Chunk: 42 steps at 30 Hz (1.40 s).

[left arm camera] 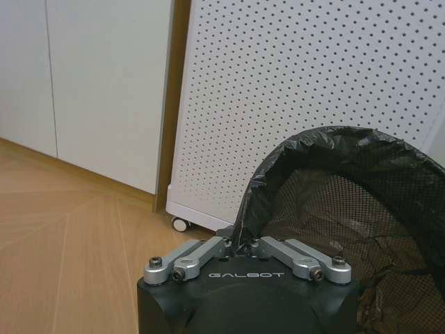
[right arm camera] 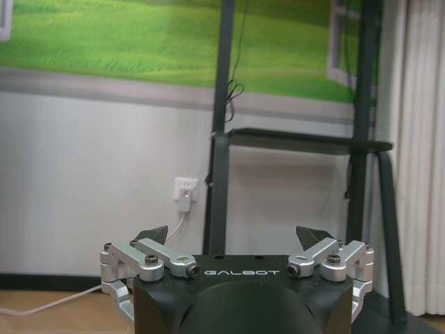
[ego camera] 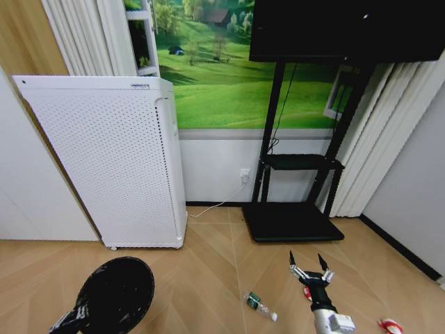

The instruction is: Pick up the trash bin and place the garbage on the floor into it.

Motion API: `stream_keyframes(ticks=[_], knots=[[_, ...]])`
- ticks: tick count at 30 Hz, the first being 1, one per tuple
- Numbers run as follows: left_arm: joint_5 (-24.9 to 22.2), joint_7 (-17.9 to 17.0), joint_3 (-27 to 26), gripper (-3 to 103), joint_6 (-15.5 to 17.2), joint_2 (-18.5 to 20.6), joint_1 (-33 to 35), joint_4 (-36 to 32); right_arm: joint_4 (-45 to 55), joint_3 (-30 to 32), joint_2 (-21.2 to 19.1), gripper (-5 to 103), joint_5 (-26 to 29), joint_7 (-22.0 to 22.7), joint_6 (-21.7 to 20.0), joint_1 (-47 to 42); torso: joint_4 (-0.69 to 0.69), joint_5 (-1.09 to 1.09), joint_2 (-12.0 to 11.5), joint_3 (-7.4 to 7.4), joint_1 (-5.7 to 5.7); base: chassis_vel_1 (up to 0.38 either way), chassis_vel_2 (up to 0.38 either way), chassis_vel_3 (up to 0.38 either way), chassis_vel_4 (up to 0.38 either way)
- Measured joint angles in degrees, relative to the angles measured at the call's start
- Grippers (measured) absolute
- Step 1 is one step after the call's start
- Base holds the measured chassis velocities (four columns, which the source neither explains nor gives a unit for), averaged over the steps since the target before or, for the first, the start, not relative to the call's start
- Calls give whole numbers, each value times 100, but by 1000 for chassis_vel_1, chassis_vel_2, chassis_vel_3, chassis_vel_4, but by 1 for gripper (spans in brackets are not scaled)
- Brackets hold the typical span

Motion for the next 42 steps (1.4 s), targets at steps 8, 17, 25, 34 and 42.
stream_keyframes(ticks=[8, 17, 25, 34, 42], knots=[[-301, -129, 44, 4, 84, 37, -83, -82, -1072, -226, -33, 100, -316, -229, -25, 205, -1, 5, -1, 1, 1, -38, -20, 42, 15], [-304, -149, 13, 4, 94, 41, -137, 80, -1672, -145, -381, 100, -596, -1186, 94, -78, -1, 1, 0, 0, 1, -8, -4, 4, 3], [-170, -155, 143, 4, 94, -47, -181, 132, -2253, -425, -583, 100, -1109, -1520, 207, 271, 0, 3, 0, 0, 1, 0, 0, 0, 0], [-168, -313, 54, 4, 86, -51, -107, 173, -2747, -700, -739, 100, -1515, -1682, 168, 525, 0, 1, -1, 0, 1, 0, 0, 0, 0], [-107, -459, 75, 4, 84, -50, -67, 87, -3265, -877, -699, 93, -1740, -1763, 323, 820, 0, 2, 0, 0, 1, 0, 0, 0, 0]])
